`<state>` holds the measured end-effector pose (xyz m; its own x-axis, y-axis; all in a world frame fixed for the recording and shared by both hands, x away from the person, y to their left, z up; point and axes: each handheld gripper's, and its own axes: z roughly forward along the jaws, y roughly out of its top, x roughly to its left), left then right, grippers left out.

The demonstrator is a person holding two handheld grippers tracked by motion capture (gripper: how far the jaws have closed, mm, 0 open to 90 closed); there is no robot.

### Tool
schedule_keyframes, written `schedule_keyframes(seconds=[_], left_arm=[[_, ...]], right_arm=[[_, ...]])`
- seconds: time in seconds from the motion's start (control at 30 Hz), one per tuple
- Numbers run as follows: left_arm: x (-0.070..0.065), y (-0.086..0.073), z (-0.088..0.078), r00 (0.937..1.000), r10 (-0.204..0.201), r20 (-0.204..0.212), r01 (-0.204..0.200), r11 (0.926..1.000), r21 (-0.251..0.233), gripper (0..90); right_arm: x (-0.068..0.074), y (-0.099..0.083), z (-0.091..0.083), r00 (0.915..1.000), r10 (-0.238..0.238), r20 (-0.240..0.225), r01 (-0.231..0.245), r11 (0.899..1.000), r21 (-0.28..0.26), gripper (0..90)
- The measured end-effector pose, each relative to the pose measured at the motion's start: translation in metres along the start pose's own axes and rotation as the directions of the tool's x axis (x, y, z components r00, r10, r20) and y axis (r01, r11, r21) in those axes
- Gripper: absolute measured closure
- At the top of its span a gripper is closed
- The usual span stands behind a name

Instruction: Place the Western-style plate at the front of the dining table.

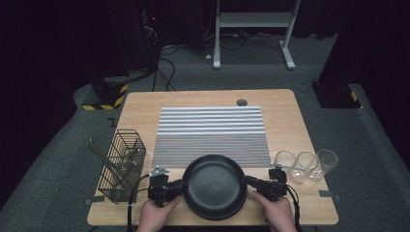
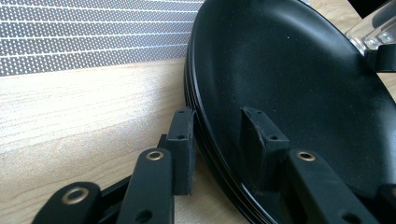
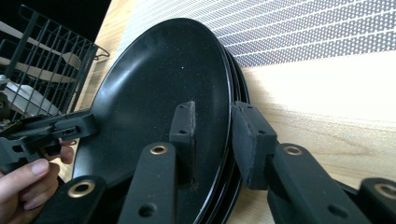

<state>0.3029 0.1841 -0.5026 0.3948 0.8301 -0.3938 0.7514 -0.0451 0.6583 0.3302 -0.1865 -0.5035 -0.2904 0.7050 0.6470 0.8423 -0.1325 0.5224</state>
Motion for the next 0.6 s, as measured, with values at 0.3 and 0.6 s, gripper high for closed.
schedule_keyframes(seconds=[0.3,0.6], left_arm=[[-0.0008,-0.0001,0.0005,1.0000,-0.003,-0.009,0.003,1.0000,-0.003,65.7],[-0.0006,0.0003,0.0000,1.0000,-0.005,-0.005,0.005,1.0000,-0.009,66.1]], right_arm=[[0.0011,-0.0012,0.0010,0.9999,0.003,0.013,-0.003,1.000,-0.011,74.6],[0.0040,-0.0005,0.0063,0.9999,-0.006,0.011,0.007,1.000,-0.013,76.0]])
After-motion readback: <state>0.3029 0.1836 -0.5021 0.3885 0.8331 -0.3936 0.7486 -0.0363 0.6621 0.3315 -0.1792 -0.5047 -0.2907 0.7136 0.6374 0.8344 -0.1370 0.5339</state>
